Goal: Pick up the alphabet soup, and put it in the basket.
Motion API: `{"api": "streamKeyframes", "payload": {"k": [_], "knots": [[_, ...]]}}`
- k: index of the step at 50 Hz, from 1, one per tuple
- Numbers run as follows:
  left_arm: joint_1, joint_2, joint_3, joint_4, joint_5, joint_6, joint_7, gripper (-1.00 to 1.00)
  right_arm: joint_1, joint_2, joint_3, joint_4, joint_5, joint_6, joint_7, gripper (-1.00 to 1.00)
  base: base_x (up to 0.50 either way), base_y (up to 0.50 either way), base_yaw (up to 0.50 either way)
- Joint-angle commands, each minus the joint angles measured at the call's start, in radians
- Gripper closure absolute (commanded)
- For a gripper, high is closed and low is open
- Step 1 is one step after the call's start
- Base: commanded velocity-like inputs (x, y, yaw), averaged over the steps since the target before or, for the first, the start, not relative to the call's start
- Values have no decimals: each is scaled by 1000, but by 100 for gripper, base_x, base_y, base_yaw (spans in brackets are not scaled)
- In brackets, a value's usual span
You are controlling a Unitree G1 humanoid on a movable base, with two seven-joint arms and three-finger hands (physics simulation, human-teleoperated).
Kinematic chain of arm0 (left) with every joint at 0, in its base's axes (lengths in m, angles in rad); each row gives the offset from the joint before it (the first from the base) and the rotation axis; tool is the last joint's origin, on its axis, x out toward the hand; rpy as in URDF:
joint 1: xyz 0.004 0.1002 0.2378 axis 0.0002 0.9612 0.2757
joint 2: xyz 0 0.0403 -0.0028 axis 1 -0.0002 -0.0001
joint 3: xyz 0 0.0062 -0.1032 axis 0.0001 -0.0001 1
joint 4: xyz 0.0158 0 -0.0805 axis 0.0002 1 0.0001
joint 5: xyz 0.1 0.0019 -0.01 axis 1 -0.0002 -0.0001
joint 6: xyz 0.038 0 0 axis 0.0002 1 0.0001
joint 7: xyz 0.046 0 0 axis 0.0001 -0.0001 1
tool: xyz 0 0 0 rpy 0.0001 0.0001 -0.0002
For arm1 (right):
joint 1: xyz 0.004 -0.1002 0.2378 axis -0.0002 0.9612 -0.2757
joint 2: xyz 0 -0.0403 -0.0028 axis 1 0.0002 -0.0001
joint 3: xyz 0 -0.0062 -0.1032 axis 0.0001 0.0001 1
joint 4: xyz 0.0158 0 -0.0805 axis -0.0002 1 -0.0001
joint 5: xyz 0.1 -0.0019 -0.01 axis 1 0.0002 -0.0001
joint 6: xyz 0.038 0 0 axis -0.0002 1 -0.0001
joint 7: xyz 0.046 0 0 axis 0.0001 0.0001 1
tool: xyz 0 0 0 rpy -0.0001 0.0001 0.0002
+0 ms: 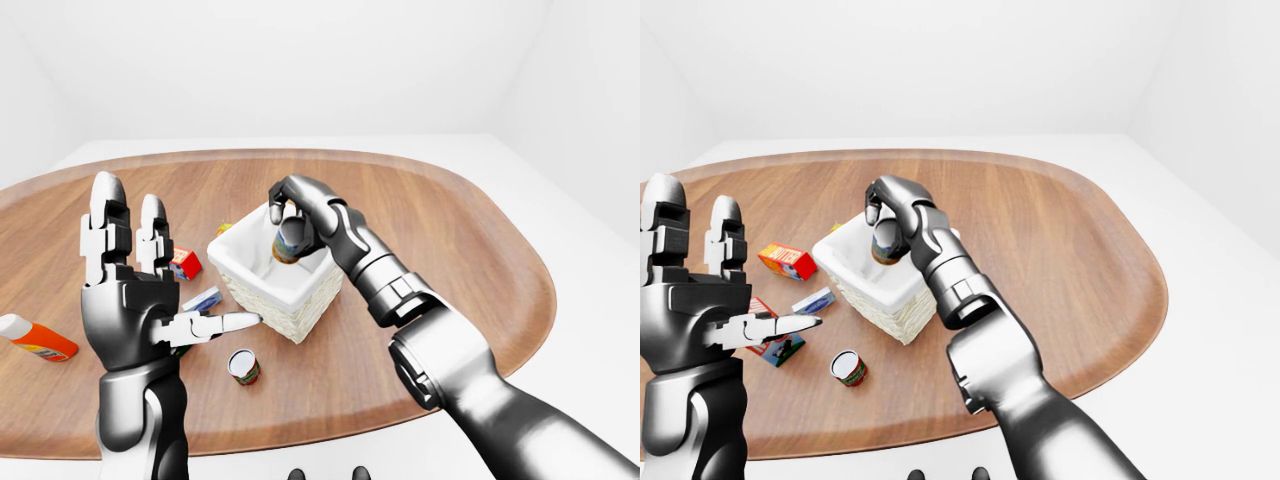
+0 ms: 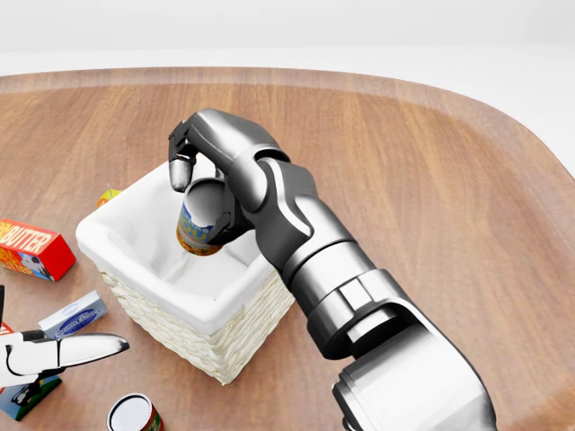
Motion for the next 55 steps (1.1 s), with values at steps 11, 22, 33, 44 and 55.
{"api": "streamKeyframes", "payload": {"k": [11, 22, 33, 44, 55], "knots": [[3, 0, -1, 5, 1, 0, -2, -100, -8, 23, -10, 51, -15, 0, -27, 100, 0, 0, 0], [3, 0, 2, 0, -2, 0, -3, -100, -6, 17, -12, 66, -15, 0, -35, 100, 0, 0, 0], [3, -1, 0, 1, 1, 0, -2, -100, -10, 19, -12, 76, -19, 0, -42, 100, 0, 0, 0], [-1, 0, 1, 8, 0, 0, -3, -100, -9, 16, -12, 92, -25, 0, -44, -100, 0, 0, 0], [0, 0, -2, 8, 3, 0, -1, -100, -10, 16, -14, 89, -22, 0, -41, -100, 0, 0, 0]]}}
